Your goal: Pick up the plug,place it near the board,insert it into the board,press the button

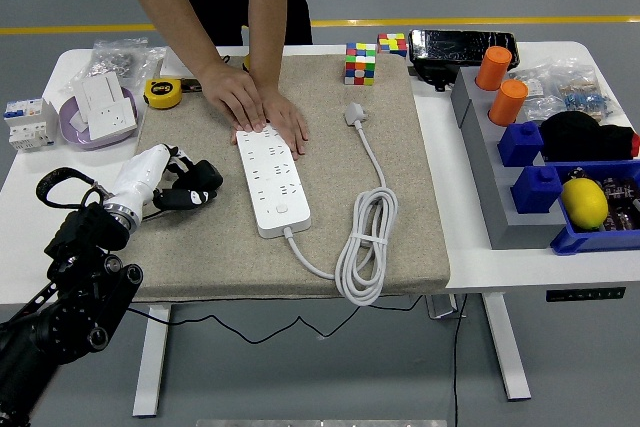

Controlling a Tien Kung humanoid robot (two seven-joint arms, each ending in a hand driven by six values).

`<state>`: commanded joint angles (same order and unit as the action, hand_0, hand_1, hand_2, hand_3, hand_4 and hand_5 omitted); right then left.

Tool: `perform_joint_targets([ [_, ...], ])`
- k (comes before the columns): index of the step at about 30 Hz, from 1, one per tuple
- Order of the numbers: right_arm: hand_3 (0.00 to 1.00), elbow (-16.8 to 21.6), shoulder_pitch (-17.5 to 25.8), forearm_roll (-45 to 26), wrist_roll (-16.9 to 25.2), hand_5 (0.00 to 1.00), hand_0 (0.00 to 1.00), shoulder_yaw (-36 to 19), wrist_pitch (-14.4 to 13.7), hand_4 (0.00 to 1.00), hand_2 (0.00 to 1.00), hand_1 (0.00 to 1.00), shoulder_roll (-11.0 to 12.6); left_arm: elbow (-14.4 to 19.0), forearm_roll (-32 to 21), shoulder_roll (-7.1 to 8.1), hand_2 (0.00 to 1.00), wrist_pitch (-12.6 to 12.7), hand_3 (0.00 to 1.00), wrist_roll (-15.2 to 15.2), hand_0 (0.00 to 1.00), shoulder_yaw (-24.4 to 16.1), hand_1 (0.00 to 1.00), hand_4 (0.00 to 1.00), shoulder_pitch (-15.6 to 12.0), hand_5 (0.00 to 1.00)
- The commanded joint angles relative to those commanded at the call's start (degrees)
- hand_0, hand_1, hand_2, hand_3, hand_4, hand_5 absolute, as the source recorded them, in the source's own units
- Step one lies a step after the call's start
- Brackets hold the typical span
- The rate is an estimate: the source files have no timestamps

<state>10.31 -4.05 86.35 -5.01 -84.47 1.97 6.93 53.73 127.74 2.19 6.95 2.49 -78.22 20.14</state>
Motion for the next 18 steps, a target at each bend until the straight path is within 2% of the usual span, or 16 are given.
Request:
perform_joint_targets([
  [10,0.787,0.0,-0.2,-0.2,0.0,0.909,0.849,0.0,-0.1,0.998,0.752,0.761,0.0,1.6,-2.0,1.61,0.385,0.0,0.306,-0.3,0.653,1.6,0.580,0.433,1.1,0.084],
  [13,0.786,0.0,-0.3,-0.2,0.0,0.908,0.849,0.0,-0.1,0.998,0.752,0.761,0.0,2.7,-3.1,2.68,0.383,-0.1,0.305,-0.3,0.664,3.2,0.577,0.425,1.7,0.068],
  [18,0.787,0.0,-0.3,-0.2,0.0,0.908,0.849,-0.1,-0.1,0.998,0.752,0.762,0.1,4.5,-5.2,5.36,0.386,-0.3,0.302,-0.3,0.659,7.4,0.576,0.419,3.6,0.062],
])
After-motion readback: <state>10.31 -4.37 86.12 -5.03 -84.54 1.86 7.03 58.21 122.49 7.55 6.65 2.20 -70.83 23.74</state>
